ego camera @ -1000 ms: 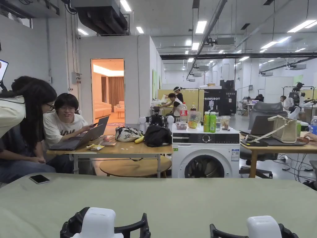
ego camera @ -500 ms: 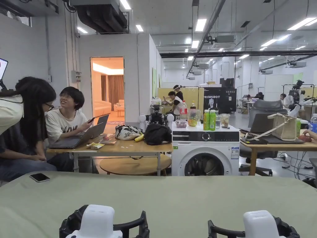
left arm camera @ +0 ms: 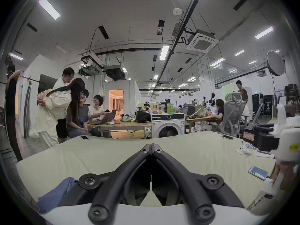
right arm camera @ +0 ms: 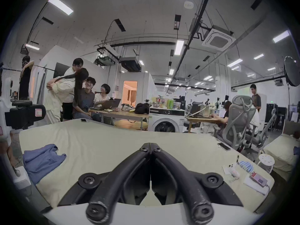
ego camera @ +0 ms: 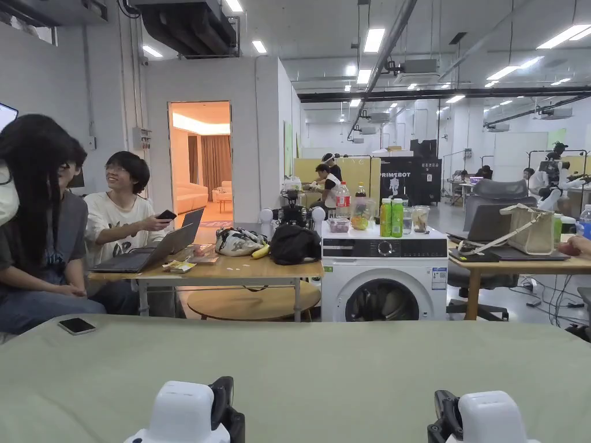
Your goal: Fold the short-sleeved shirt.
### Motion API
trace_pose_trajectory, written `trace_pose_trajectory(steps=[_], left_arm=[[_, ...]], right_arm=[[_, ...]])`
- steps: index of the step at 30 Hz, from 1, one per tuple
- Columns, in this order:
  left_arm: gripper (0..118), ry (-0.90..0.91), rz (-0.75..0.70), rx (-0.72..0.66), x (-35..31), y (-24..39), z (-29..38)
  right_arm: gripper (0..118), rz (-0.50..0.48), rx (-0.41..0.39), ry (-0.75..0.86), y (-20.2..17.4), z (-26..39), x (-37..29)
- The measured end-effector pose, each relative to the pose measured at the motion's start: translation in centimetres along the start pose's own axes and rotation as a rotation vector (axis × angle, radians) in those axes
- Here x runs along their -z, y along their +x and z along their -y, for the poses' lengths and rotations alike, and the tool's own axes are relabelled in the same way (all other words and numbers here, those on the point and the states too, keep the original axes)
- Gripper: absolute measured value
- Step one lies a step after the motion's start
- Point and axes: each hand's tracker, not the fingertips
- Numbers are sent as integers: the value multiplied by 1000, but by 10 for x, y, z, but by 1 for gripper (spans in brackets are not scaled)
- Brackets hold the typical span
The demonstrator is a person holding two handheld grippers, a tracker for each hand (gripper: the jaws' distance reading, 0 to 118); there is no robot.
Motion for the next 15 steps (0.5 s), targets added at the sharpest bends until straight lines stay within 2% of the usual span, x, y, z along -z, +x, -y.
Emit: trace_pose_trajectory(steps=[5, 15], left_arm=[[0, 2, -7, 2, 1, 0, -1], [0, -5, -15, 7, 5, 1, 0]], right_arm=[[0, -4, 53, -24, 5, 2, 2], [0, -15, 47, -12, 2, 1, 5]])
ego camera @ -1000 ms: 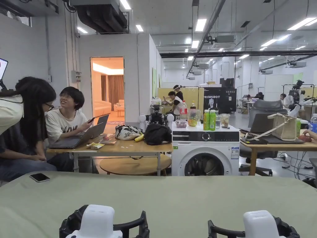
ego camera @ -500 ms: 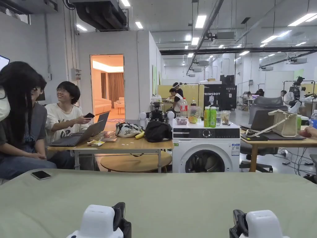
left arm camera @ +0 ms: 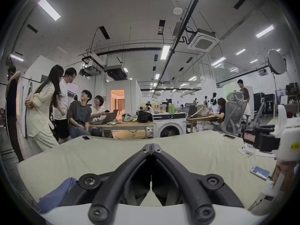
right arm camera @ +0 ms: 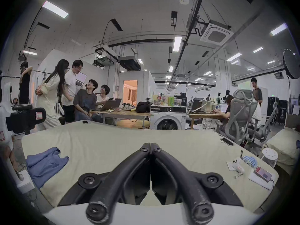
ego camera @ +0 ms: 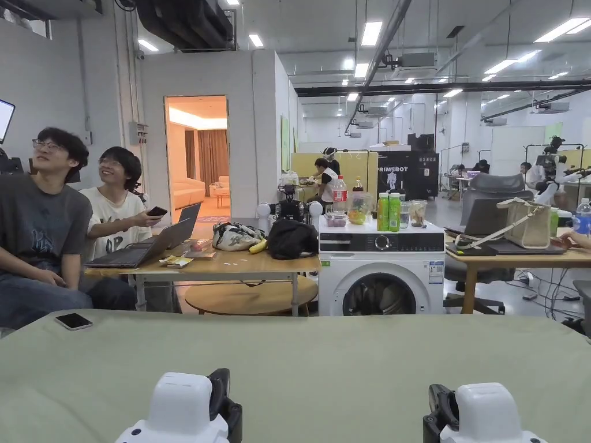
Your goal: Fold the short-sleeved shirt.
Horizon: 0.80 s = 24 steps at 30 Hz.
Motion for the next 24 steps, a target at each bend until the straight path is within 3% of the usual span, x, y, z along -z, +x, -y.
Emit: trace_pose_trajectory(steps=[5, 24], left_arm=[[0, 3, 4, -4, -1, -1, 1], [0, 9, -9, -40, -6, -18, -2]], right_arm=[[0, 4, 37, -3, 10, -1, 3], [0, -39, 21, -5, -5, -3, 2]])
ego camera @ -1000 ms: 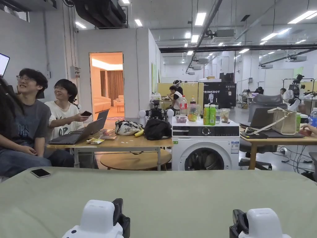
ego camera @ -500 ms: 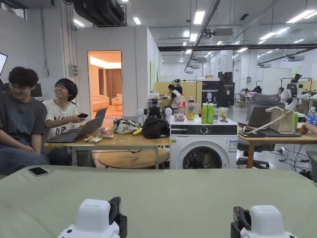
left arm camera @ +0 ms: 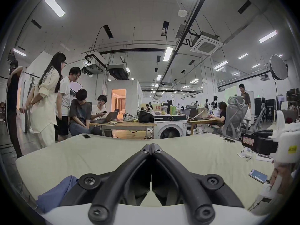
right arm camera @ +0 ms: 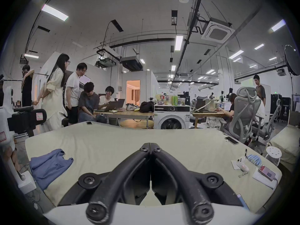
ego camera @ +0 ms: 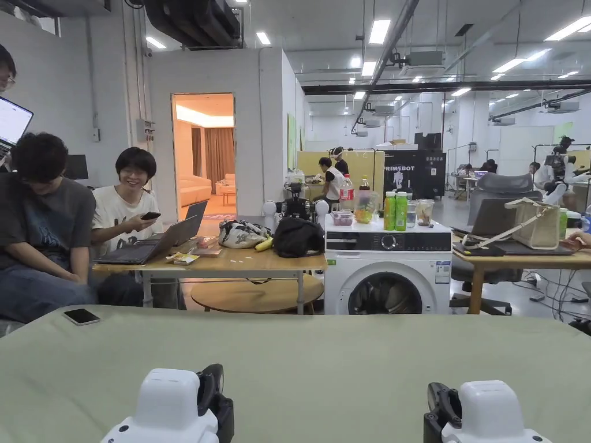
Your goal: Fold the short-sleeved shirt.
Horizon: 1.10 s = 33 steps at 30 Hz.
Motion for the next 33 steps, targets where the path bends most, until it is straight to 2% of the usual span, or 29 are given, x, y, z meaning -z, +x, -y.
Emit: trace_pose_trajectory(steps=[5, 18, 25, 26, 27, 28, 29, 30, 33], left_arm=[[0, 2, -26, 25, -9, -11, -3], [0, -28, -242, 43, -60, -91, -5], [0, -54, -300, 51, -74, -120, -1], [13, -62, -302, 59, -74, -125, 0], [31, -86, -297, 71, -73, -130, 3], [54, -111, -267, 73, -72, -136, 6], [86, -132, -237, 68, -70, -146, 13], [100, -171, -230, 57, -66, -155, 20], [100, -356, -224, -19, -45, -188, 47]], right_arm=[[0, -37, 6, -3, -15, 1, 10], [0, -277, 8, -27, -113, 8, 33], [0, -344, 17, -46, -140, 15, 41], [0, -351, 15, -50, -142, 17, 42], [0, -358, 12, -54, -142, 18, 43], [0, -362, 8, -57, -142, 19, 43], [0, -364, 4, -60, -140, 21, 44], [0, -366, 2, -64, -138, 23, 44], [0, -370, 2, -95, -128, 33, 47]])
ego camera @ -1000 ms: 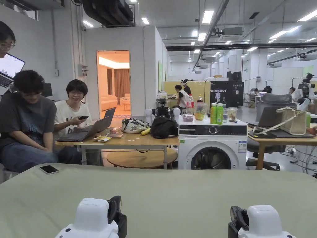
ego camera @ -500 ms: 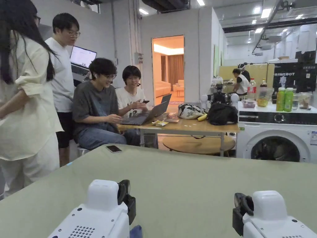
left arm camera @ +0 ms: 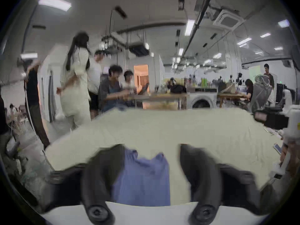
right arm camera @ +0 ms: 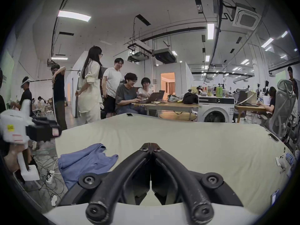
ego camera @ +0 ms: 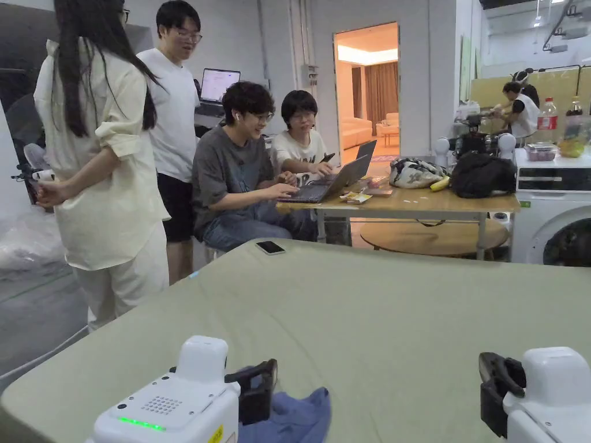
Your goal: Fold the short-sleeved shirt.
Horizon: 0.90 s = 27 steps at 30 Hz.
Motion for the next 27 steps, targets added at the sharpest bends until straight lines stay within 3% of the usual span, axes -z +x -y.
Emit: trace_pose_trajectory(steps=[4, 7, 9, 11, 13, 15, 17, 18, 20, 23, 26, 27], left_arm=[[100, -156, 25, -155, 51, -27, 30], [98, -289, -18, -131, 97, -39, 49], [85, -396, -50, -89, 130, -43, 60], [84, -458, -72, -49, 153, -46, 70], [71, -511, -105, -31, 173, -49, 80], [40, -577, -84, -35, 184, -52, 92], [29, -525, -76, -23, 179, -49, 91], [29, -533, -71, -21, 178, -50, 91], [11, -541, -52, -23, 178, -47, 87], [0, -549, -57, 8, 181, -41, 88], [0, -562, -85, 13, 181, -38, 84], [0, -558, -92, -43, 178, -43, 78]], right_arm=[[0, 31, 32, -59, 19, 17, 5], [0, 57, 51, -101, 33, 29, 8], [0, 81, 49, -128, 44, 38, 10], [0, 99, 48, -151, 55, 46, 12], [0, 118, 57, -173, 64, 51, 13], [0, 135, 80, -195, 74, 57, 16], [0, 141, 100, -208, 80, 61, 17], [0, 145, 110, -214, 82, 63, 18], [0, 143, 126, -220, 84, 66, 18], [0, 130, 144, -227, 82, 68, 17], [0, 124, 141, -224, 81, 68, 11], [0, 124, 136, -221, 82, 65, 8]])
